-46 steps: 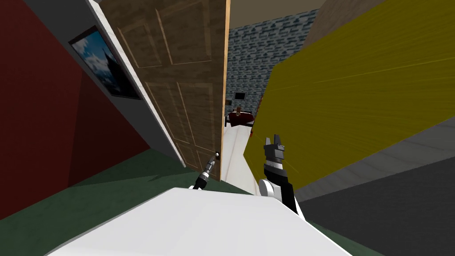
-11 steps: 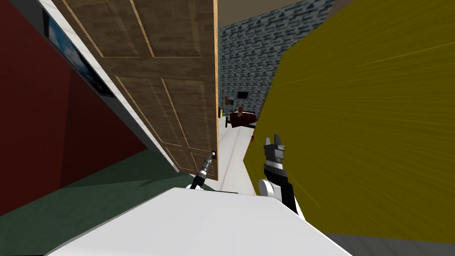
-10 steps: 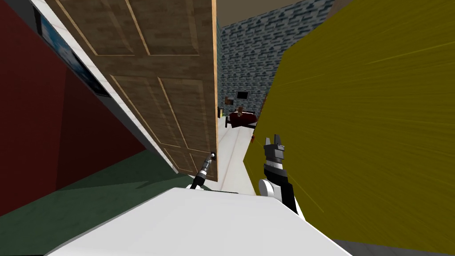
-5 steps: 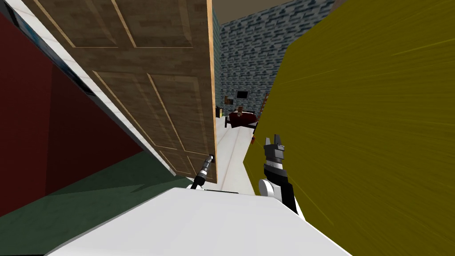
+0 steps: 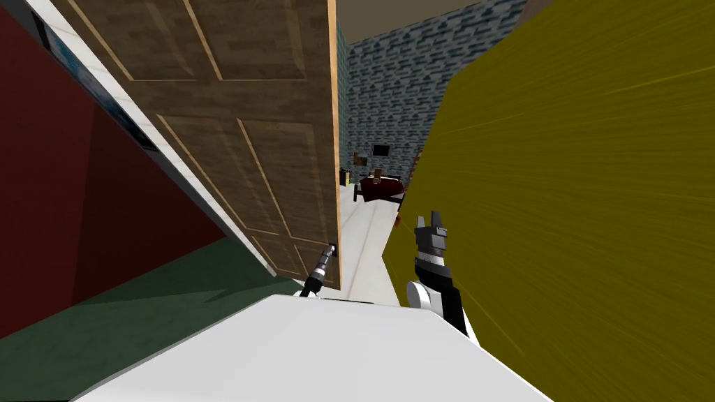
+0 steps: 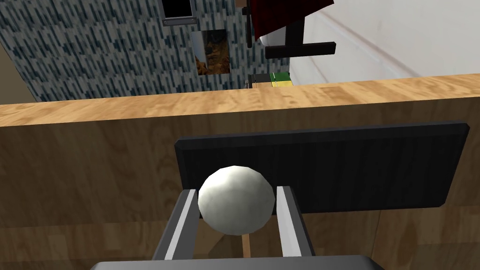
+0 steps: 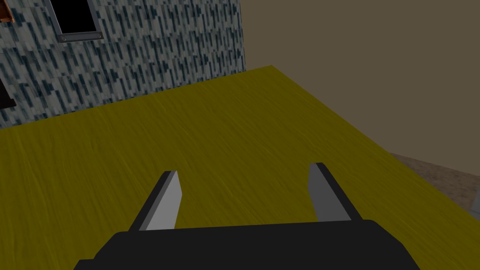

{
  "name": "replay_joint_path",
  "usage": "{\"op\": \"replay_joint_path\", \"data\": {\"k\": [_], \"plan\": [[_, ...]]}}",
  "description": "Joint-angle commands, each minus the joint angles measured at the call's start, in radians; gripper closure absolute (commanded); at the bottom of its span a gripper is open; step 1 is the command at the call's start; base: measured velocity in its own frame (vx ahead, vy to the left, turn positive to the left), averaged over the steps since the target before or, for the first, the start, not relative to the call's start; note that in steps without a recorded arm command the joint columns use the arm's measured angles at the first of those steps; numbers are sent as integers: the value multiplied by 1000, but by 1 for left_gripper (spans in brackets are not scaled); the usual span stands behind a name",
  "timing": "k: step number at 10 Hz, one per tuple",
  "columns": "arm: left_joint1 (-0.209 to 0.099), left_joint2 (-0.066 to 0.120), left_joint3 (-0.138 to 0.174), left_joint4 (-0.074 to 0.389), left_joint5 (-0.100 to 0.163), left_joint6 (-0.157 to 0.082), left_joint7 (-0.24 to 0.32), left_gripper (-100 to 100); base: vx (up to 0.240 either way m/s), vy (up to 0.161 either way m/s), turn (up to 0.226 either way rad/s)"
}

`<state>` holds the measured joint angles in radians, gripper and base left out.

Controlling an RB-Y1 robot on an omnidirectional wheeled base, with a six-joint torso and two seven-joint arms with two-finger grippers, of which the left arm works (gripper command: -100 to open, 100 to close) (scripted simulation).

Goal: Push the door open

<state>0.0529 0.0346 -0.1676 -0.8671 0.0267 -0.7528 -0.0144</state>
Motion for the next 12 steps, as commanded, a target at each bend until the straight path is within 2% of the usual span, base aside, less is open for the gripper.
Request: {"op": "replay_joint_path", "data": {"k": [1,5,6,9,12], "plan": [[-9,11,3,3,13,-4,-10,100,147,-41,91],[-23,31,-5,19,56,-10,-46,100,202,-34,135],[-3,33,-13,-10,50,7,-34,-100,-23,-63,99],[1,30,-14,-17,52,10,-33,-100,-177,-19,11],[9,12,-16,-32,57,17,-30,-100,-224,-43,50]]}}
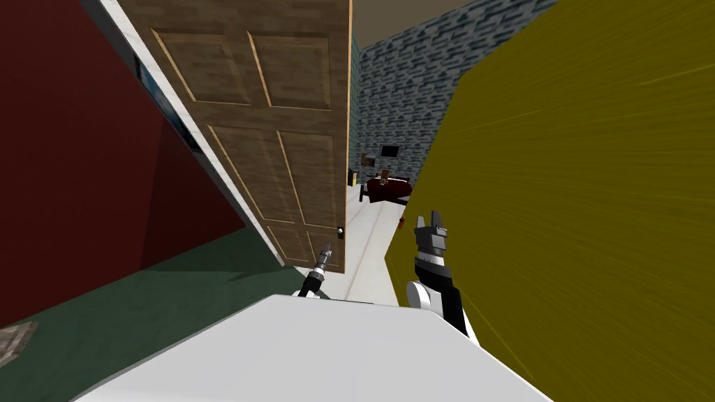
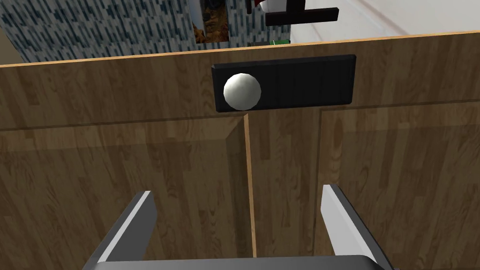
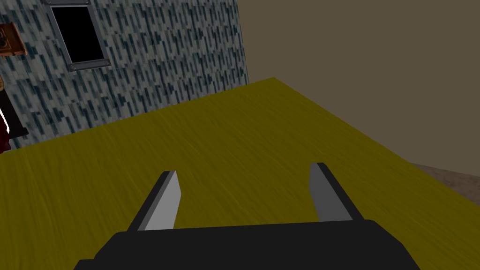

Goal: Push the door open

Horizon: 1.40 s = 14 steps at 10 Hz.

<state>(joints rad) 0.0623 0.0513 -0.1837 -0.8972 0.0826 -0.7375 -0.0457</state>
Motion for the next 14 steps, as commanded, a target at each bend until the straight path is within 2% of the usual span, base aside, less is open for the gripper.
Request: {"op": "replay_joint_path", "data": {"k": [1,3,6,13,14], "plan": [[3,-16,-1,-7,3,4,2,-100,-229,-67,48],[-3,-3,3,3,3,-1,0,-100,-13,-14,-11],[-7,2,9,10,5,-7,-1,-100,198,-23,-18],[-15,-8,21,26,9,-21,-5,-100,193,-18,-21],[-15,-8,21,26,9,-21,-5,100,-21,-2,-1]]}}
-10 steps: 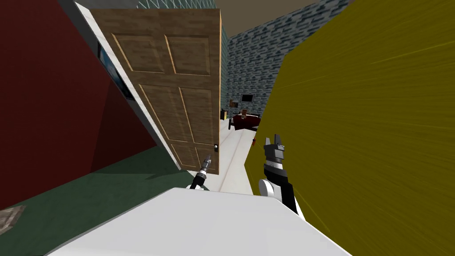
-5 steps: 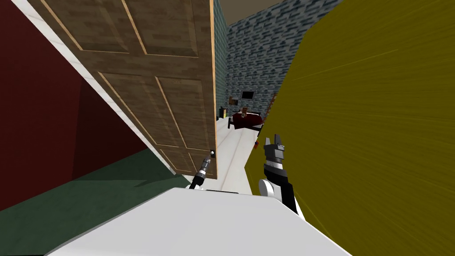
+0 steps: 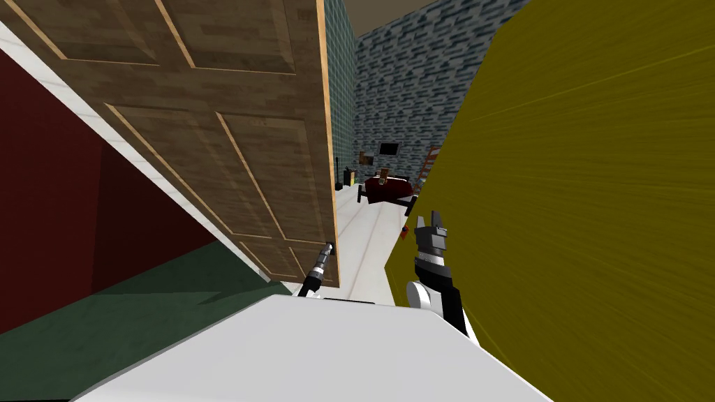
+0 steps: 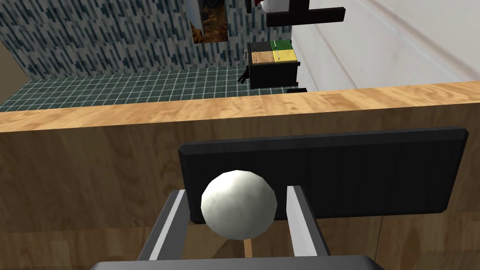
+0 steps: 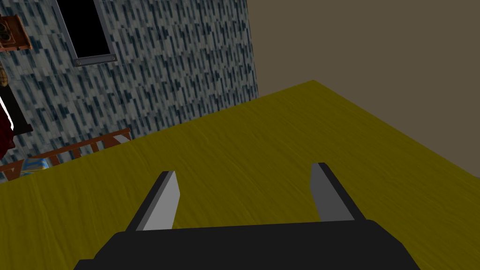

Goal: Push the door open

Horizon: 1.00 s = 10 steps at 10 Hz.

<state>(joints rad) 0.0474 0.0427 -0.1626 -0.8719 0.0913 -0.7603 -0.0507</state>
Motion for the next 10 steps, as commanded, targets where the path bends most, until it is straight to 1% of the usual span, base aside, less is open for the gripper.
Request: {"op": "replay_joint_path", "data": {"k": [1,5,6,9,10], "plan": [[0,1,0,0,0,2,0,100,-34,1,-12],[0,1,0,0,0,2,0,100,-10,1,0],[0,9,5,3,8,4,-9,100,111,-15,81],[-2,18,11,5,20,3,-21,100,173,-8,60],[-2,18,11,5,20,3,-21,100,137,-10,19]]}}
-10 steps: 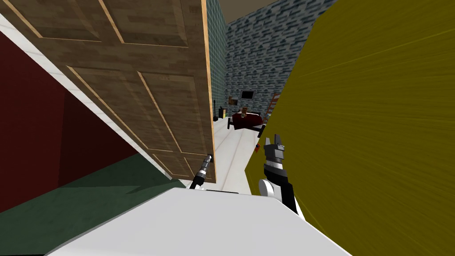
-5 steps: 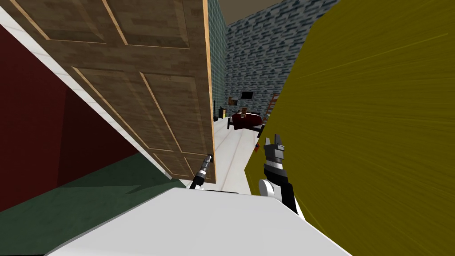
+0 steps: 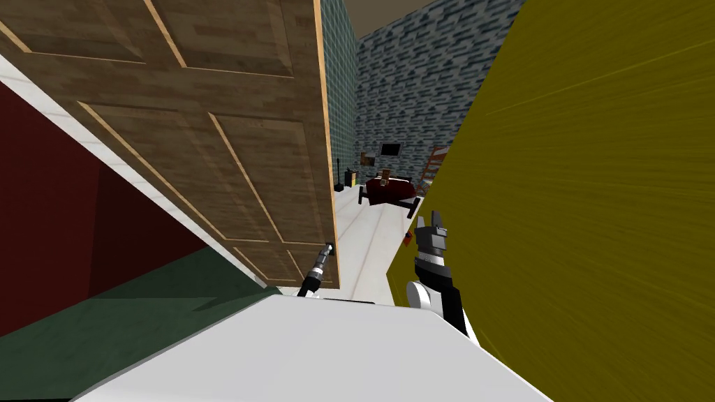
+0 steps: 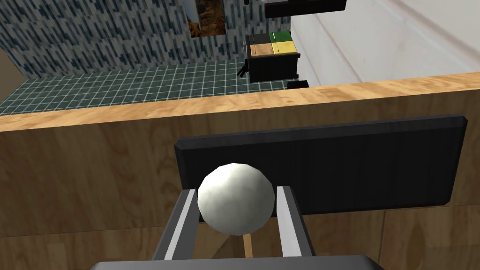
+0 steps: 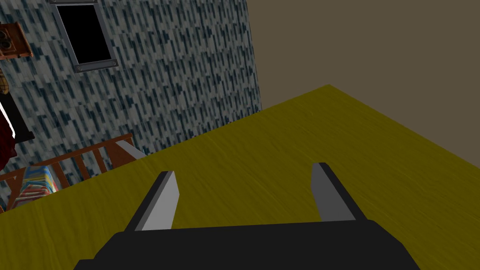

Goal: Push the door open

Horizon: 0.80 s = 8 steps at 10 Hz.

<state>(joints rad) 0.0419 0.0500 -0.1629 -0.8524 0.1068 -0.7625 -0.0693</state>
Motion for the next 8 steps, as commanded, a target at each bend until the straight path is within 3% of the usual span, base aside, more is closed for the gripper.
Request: {"op": "replay_joint_path", "data": {"k": [1,2,3,6,8], "plan": [[2,17,19,-13,17,4,-15,100,174,32,123],[1,20,23,-13,25,4,-23,100,238,30,210],[9,14,16,-24,22,14,-21,-100,-7,-24,107],[15,10,19,-34,28,18,-24,-100,-179,-83,42],[21,-3,22,-44,34,22,-26,-100,-213,-86,66]]}}
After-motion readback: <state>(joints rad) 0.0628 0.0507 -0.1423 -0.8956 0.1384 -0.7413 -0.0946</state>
